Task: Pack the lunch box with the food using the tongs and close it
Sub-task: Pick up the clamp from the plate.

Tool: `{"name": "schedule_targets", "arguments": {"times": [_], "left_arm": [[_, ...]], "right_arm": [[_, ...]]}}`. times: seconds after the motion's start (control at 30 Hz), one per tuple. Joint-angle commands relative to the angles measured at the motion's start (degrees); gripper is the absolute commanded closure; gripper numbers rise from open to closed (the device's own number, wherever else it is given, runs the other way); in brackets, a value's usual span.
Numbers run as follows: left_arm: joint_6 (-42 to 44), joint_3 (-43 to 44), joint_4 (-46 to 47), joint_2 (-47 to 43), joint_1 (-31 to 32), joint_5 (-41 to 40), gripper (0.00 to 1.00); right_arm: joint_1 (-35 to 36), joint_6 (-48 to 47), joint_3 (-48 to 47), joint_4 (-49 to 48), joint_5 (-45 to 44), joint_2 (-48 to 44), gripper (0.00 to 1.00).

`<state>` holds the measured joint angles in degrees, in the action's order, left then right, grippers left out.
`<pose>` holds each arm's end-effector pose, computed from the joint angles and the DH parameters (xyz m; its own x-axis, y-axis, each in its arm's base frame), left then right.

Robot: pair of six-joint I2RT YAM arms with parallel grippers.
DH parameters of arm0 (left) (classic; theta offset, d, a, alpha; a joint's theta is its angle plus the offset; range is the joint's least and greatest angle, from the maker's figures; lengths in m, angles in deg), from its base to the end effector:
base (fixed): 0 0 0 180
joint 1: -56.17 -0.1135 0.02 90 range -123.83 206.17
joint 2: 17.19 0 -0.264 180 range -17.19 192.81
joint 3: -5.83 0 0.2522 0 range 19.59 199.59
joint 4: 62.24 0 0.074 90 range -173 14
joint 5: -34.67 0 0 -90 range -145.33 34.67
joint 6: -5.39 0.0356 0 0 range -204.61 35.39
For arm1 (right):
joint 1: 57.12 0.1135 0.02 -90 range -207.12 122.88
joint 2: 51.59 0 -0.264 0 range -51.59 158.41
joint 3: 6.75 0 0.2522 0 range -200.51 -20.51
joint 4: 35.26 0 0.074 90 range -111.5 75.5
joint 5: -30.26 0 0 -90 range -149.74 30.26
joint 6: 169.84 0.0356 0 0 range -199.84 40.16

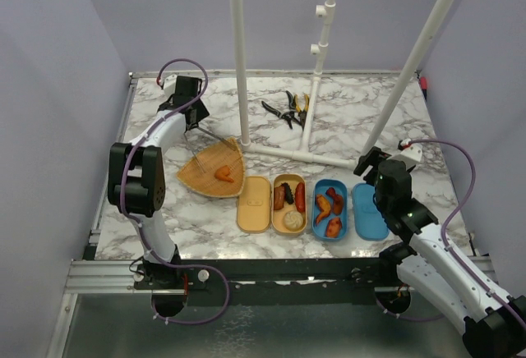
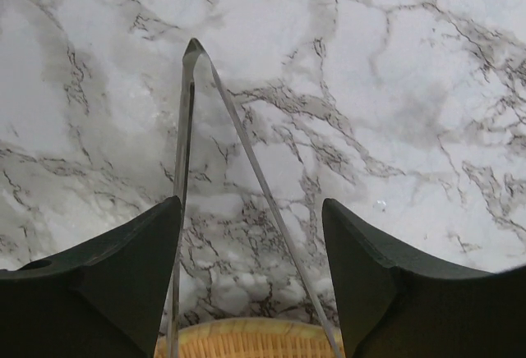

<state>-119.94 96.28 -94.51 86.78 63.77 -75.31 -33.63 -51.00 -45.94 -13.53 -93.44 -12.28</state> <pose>0.4019 -0.0414 0.2337 -0.5150 -0.4796 -0.7105 -0.5021 0.8405 -0.2034 0.1584 0.0473 0.2417 -0.2311 0.3371 -0.9127 0.2879 0.9197 0.2668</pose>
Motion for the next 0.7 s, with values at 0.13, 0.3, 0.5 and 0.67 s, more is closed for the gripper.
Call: {"name": "schedule_targets", "arguments": {"times": [0.13, 0.3, 0.5, 0.67], "left_arm": [[2.39, 9.07, -6.73, 8.43, -3.68, -0.51, 0.29], [2.52, 10.46, -7.08, 11.26, -5.18, 0.32, 0.28], [2.86, 12.37, -7.03, 15.55, -5.57, 4.9, 0.28], [3.73, 12.95, -7.23, 17.3, -5.73, 5.83, 0.3]], "right_arm": [[-0.48, -0.89, 0.9, -2.46, 1.66, 0.79, 0.22], [-0.42, -0.96, 0.73, -2.48, 1.87, 1.46, 0.22], [-0.38, -1.04, 0.5, -2.29, 2.06, 1.49, 0.21], [-0.39, -0.83, 0.64, -1.91, 2.2, 1.09, 0.21]]}}
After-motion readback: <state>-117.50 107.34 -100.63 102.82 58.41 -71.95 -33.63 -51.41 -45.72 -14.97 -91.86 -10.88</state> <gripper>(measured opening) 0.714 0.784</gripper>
